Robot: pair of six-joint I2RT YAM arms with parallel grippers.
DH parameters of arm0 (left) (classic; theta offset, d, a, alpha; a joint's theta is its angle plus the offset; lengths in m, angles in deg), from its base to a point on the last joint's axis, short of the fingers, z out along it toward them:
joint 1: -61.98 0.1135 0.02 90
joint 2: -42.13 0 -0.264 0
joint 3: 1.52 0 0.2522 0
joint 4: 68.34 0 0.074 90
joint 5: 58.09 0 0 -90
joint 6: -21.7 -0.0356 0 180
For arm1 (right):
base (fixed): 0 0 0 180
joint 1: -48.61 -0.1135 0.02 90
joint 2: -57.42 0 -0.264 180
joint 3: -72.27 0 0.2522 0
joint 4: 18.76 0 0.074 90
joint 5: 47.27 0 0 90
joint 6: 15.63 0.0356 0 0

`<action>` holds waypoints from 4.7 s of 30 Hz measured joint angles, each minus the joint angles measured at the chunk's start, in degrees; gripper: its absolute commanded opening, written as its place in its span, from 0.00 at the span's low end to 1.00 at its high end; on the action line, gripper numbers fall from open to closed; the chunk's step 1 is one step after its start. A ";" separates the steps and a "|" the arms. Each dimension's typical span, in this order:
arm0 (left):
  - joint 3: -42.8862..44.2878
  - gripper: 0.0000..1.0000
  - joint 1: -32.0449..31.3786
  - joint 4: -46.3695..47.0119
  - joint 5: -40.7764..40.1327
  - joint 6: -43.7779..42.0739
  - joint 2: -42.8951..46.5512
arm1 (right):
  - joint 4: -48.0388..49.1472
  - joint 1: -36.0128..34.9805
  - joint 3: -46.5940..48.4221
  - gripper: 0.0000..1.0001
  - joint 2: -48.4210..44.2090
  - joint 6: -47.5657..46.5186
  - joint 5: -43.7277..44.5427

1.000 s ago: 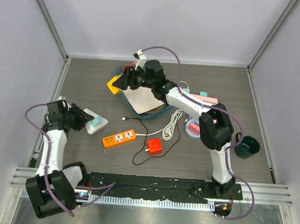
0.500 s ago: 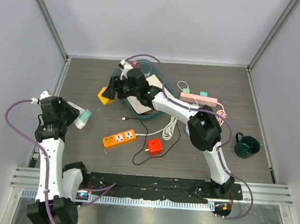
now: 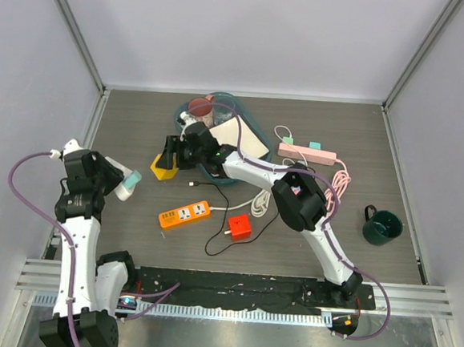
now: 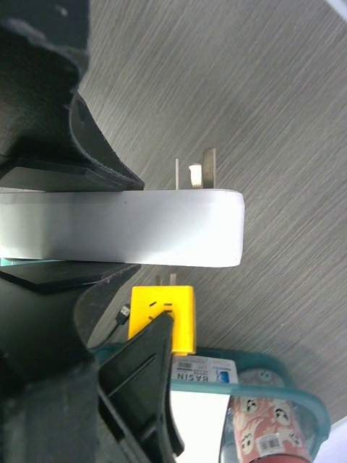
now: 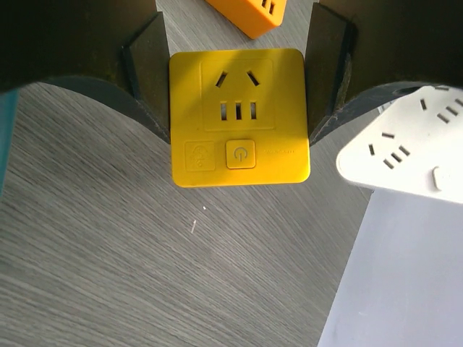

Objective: Pull the plug off the socket

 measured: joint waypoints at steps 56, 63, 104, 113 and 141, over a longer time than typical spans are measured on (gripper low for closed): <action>-6.12 0.00 -4.87 13.22 30.80 -0.39 -5.81 | 37.09 1.70 -43.50 0.79 -27.85 -24.33 -23.45; -6.12 0.00 -5.22 10.14 33.11 -1.57 -5.33 | 33.51 -1.99 -41.88 0.81 -31.30 -43.43 -20.11; -7.96 0.00 -9.35 11.41 39.52 -1.81 -9.18 | 28.74 -8.57 -45.18 0.01 -34.27 -68.96 -16.83; -8.20 0.00 -10.47 12.24 40.17 -0.74 -6.62 | 40.04 -6.03 -50.25 0.01 -35.21 -60.33 -20.39; -8.17 0.00 -9.60 10.91 27.26 -0.52 -5.68 | 35.63 -7.28 -51.23 0.01 -42.71 -62.71 -18.32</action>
